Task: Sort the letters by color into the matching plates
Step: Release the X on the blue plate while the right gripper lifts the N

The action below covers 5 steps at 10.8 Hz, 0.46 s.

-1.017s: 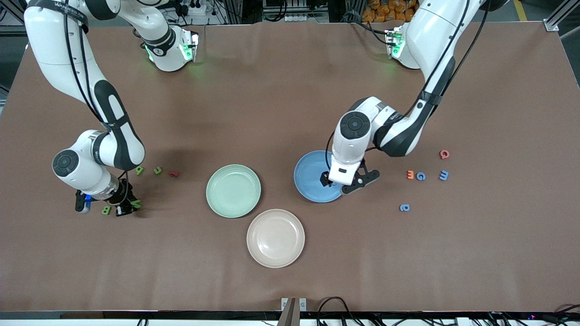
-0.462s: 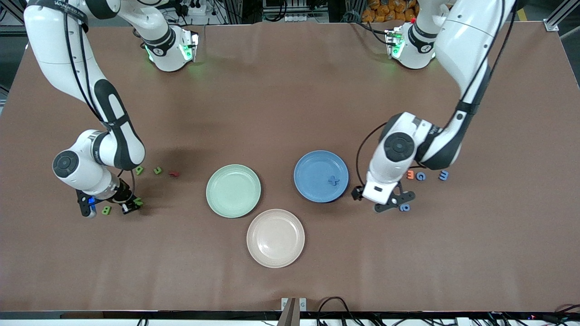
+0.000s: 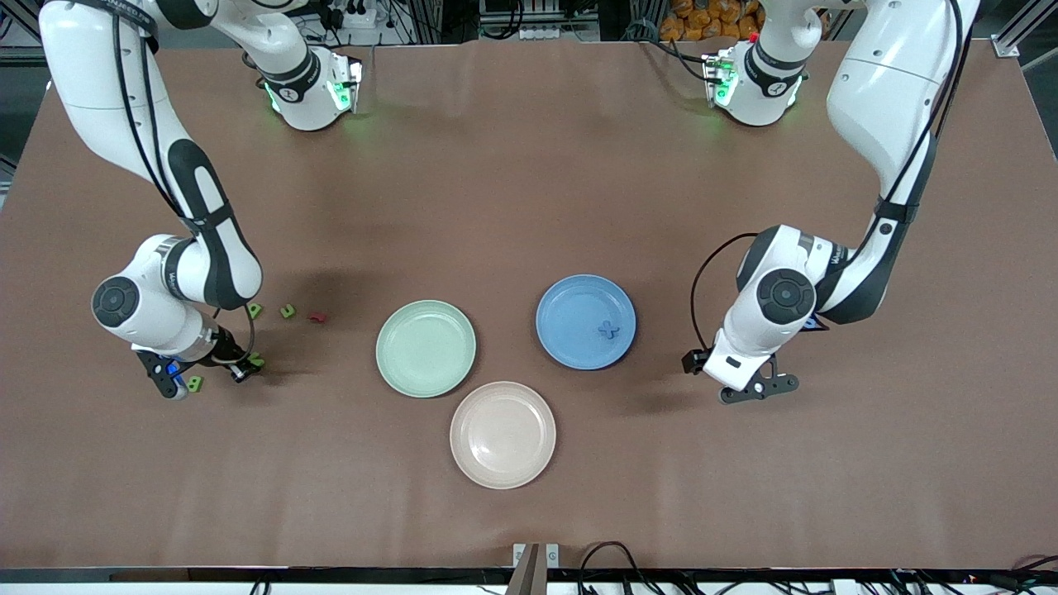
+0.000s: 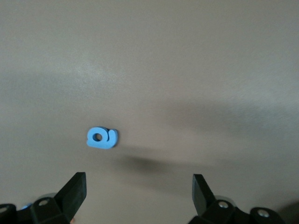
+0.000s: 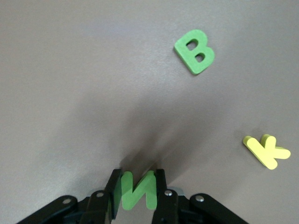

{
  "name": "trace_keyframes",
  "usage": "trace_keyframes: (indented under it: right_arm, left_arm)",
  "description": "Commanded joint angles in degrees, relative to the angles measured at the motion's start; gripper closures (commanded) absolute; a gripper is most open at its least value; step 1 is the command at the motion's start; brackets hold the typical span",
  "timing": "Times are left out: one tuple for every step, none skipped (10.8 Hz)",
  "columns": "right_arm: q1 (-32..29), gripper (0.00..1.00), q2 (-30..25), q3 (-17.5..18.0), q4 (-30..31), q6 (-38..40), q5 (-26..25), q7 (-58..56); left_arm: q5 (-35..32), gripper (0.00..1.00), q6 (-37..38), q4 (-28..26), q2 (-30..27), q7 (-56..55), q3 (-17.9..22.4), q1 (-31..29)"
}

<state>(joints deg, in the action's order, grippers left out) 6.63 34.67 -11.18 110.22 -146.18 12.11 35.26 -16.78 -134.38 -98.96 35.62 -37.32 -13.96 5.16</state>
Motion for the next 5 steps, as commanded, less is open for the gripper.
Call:
trace_keyframes:
  right_arm:
    - [1.1,0.94,-1.4,-0.2,0.2,0.9,-0.3,-2.8]
    - [1.5,0.94,-1.4,-0.2,0.1,0.9,-0.3,-2.8]
    - [1.9,0.94,-1.4,-0.2,0.0,0.9,-0.4,-2.8]
    - [2.8,0.94,-1.4,-0.2,-0.5,1.0,-0.4,-3.0]
    - [3.6,0.94,-1.4,-0.2,-1.1,1.2,-0.3,-3.9]
  left_arm:
    - [0.0,0.0,0.3,0.9,2.2,12.1,-0.7,-2.3]
    - [1.0,0.0,0.3,1.6,3.1,13.1,-0.7,-2.7]
    - [1.3,0.0,0.3,2.2,3.8,13.8,-0.7,-3.8]
    - [3.0,0.0,0.3,2.6,4.1,13.9,-0.7,-4.2]
    - [4.1,0.0,0.3,3.7,4.9,14.0,-0.6,-4.2]
